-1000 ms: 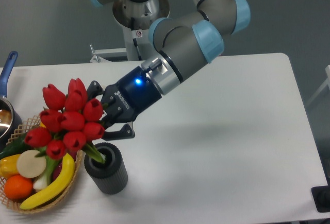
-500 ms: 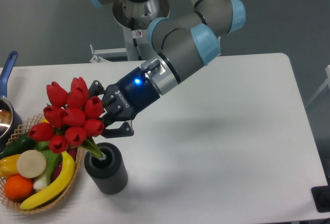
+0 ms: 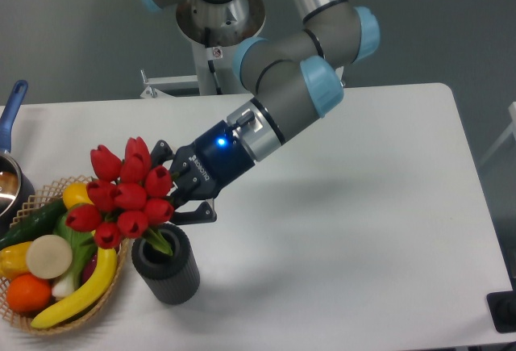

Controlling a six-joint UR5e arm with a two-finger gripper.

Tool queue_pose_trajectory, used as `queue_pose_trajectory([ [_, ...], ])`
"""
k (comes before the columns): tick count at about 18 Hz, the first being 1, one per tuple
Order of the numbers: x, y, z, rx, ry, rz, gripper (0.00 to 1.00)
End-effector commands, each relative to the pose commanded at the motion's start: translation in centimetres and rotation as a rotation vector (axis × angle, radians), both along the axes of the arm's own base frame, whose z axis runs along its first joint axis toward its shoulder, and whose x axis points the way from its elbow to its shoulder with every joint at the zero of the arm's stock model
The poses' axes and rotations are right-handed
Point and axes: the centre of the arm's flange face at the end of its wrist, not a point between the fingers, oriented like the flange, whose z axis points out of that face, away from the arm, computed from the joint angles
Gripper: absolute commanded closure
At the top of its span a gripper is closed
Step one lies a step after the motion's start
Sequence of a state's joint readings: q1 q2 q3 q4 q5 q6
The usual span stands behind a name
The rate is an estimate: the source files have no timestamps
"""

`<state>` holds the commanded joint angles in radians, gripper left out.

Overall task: Insert the flowers into the vase
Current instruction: 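Lower the tulip stems into the black vase opening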

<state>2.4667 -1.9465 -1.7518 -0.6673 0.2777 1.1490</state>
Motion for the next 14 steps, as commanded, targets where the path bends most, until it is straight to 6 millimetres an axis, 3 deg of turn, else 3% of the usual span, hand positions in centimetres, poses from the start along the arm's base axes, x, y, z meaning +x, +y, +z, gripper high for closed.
queue_pose_trajectory([
  [7, -0.3, 0.7, -3.2, -0.069, -0.002, 0.008, 0.74],
  [12, 0.5, 1.5, -4.9, -0.102, 0.002, -0.006, 0.25],
  [14, 0.6, 1.4, -5.0, -0.103, -0.001, -0.006, 0.16],
])
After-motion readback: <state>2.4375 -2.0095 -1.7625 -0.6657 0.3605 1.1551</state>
